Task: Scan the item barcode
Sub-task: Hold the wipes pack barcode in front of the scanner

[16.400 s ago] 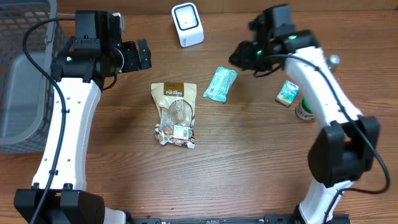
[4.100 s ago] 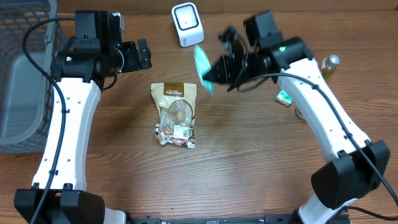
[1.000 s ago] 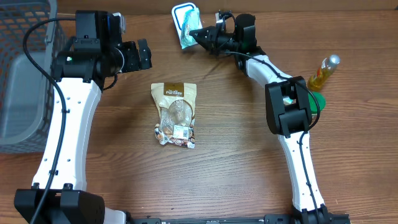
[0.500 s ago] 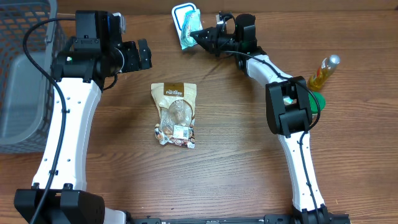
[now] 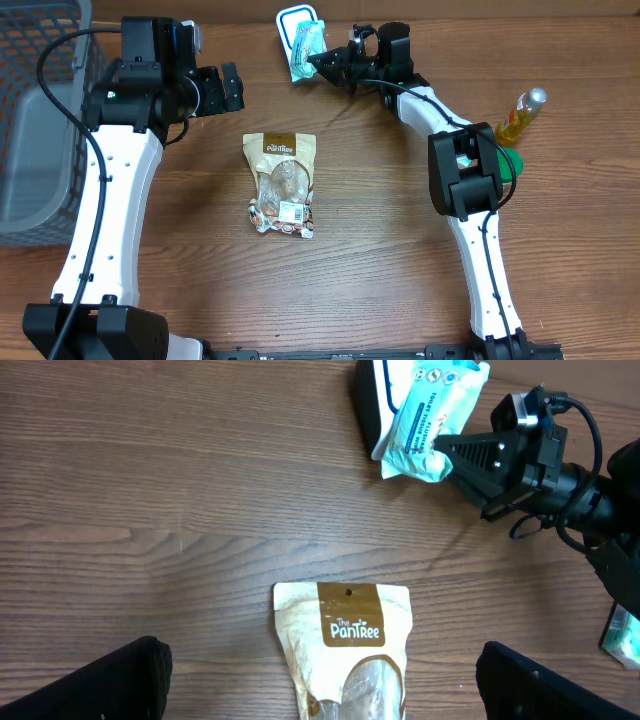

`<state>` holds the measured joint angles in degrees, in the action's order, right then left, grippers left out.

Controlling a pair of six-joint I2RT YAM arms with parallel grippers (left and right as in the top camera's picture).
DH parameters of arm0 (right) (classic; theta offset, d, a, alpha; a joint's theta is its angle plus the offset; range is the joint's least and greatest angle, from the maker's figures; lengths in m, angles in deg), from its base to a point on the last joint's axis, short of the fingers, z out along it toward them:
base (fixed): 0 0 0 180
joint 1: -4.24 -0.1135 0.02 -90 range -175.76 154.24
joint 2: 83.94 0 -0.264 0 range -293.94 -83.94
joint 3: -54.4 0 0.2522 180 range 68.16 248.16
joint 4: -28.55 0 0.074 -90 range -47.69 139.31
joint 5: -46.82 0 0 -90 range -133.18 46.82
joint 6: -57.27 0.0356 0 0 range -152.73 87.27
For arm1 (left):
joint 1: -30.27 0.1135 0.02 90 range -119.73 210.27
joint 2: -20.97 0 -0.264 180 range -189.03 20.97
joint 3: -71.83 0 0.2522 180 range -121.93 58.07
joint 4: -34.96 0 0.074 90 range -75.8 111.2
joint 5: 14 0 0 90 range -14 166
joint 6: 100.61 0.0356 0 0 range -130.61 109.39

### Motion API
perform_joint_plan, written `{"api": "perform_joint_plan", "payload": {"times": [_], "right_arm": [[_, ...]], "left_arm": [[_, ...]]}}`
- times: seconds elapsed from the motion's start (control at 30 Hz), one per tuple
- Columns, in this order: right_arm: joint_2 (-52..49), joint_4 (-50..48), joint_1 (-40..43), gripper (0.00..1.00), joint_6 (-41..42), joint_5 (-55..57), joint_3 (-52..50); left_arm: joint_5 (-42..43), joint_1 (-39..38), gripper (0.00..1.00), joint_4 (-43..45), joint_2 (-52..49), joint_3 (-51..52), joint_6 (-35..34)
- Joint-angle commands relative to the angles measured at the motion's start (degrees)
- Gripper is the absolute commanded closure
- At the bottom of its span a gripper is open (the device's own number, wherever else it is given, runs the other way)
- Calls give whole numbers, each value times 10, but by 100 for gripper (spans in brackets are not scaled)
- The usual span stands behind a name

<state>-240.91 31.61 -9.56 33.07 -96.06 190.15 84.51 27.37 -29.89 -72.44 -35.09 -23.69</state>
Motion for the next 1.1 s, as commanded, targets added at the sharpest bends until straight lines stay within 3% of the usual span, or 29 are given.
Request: {"api": "perform_joint_plan", "payload": {"times": [0.0, 0.17, 0.47, 1.07], "right_arm": [[-3, -10, 5, 96, 24, 33, 3], [-3, -16, 10, 96, 105, 33, 3], [-3, -16, 11, 96, 168, 31, 3], [-2, -12, 11, 96, 147, 18, 3]], "left_arm": [[-1, -1, 1, 1, 0, -7, 13], [-1, -1, 0, 1, 0, -7, 13], [-1, -1, 1, 1, 0, -7, 13], [-1, -1, 0, 1, 0, -7, 13]]}}
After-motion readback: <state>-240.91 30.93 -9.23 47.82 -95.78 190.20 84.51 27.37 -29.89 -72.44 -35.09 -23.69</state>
